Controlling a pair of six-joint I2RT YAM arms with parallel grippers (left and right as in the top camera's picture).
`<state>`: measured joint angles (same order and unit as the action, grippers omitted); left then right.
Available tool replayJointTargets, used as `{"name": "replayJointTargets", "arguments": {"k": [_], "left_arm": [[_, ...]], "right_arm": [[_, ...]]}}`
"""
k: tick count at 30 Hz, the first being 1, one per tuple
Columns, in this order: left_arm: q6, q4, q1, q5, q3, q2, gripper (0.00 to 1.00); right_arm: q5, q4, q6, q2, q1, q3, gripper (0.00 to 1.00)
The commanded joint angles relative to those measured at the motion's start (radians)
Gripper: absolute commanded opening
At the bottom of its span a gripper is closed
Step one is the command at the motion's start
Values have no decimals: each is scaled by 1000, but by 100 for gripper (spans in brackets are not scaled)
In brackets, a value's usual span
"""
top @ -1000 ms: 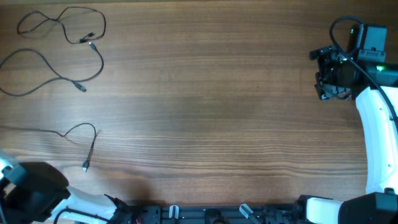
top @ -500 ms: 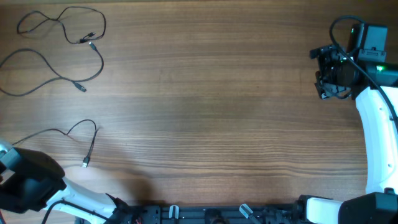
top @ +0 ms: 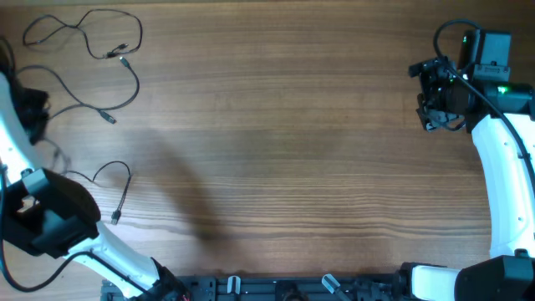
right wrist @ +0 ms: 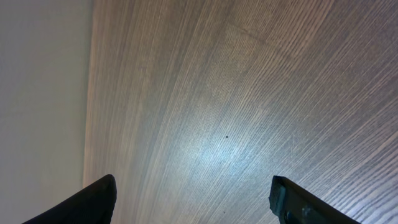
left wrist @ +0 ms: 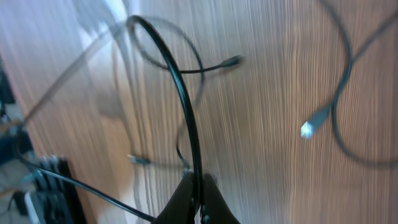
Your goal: Untangle cables
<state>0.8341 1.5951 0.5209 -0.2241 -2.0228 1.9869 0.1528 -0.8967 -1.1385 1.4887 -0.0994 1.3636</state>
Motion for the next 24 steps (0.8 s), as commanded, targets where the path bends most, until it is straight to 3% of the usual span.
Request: {"name": "replayJointTargets", "arguments": {"k": [1, 11, 12, 14, 16, 22, 24], "left_arm": [[38, -18, -43, 119, 81, 0, 4], [39, -322, -107, 190, 488, 0, 5], [39, -372, -106, 189, 528, 0, 15], [39, -481, -106, 190, 599, 0, 17], [62, -550, -104, 188, 657, 0, 4], [60, -668, -22, 122, 678, 0, 4], [4, -725, 32, 121, 677, 0, 4]], "right_arm": [[5, 3, 12, 11, 5, 2, 80], [5, 3, 10, 11, 5, 2, 80], [5, 6, 10, 11, 5, 2, 80], [5, 14, 10, 11, 5, 2, 80], [6, 11, 13, 11, 6, 2, 80], [6, 9, 13, 11, 11, 2, 80], [6, 9, 13, 11, 11, 2, 80]]}}
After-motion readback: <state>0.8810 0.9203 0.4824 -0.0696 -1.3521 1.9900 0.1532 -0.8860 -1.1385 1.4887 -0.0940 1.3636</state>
